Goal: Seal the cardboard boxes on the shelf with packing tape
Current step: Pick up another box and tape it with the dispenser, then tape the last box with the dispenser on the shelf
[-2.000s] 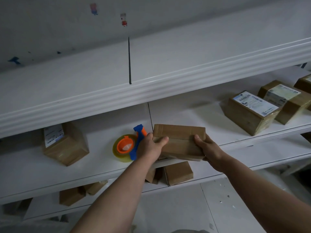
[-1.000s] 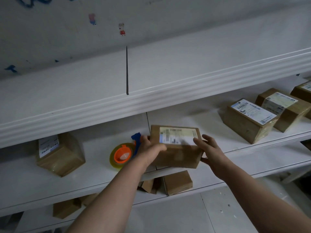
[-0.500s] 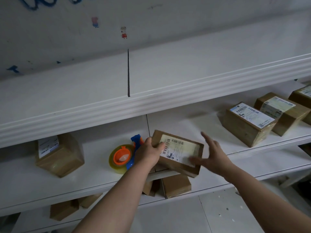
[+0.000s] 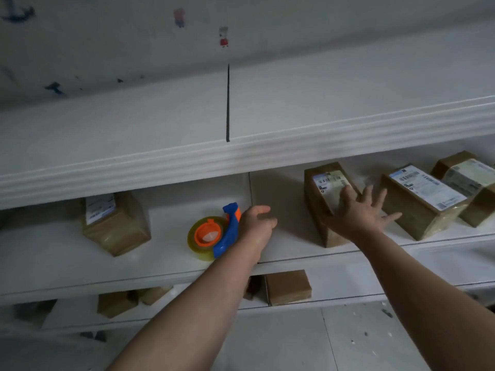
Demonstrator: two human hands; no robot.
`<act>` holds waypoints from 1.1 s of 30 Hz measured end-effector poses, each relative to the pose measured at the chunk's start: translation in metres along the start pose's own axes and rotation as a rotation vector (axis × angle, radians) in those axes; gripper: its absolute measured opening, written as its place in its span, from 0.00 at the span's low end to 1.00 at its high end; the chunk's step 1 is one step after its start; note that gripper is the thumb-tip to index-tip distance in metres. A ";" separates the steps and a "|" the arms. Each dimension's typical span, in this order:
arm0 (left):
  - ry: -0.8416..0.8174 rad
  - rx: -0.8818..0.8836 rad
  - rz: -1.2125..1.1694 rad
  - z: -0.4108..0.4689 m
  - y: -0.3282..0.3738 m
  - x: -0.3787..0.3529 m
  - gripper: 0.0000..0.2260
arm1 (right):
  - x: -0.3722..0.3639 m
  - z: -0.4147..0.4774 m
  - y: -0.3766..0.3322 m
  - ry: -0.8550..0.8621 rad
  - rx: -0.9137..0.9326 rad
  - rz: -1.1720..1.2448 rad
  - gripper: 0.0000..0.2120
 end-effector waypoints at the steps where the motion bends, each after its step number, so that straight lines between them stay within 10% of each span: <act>1: 0.018 -0.009 -0.001 0.001 0.000 0.006 0.16 | 0.001 -0.004 -0.010 0.049 0.020 -0.049 0.47; 11: 0.255 0.114 0.014 0.011 -0.051 0.109 0.15 | -0.075 -0.081 -0.170 -0.169 0.613 0.109 0.29; 29: 0.791 -0.070 0.526 0.037 -0.097 0.332 0.14 | -0.163 -0.149 -0.329 -0.296 0.605 0.152 0.25; 33: 0.649 -0.030 0.746 0.071 -0.104 0.349 0.27 | -0.169 -0.156 -0.339 -0.247 0.555 0.187 0.24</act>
Point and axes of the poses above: each hand's wrist, its own z-axis towards the middle knuckle, its own x-axis out of the back of the hand, y = z × x, the point moved 6 cm from there along z, towards the middle knuckle, and after that the axes turned 8 degrees about z, right-handed, at the moved point
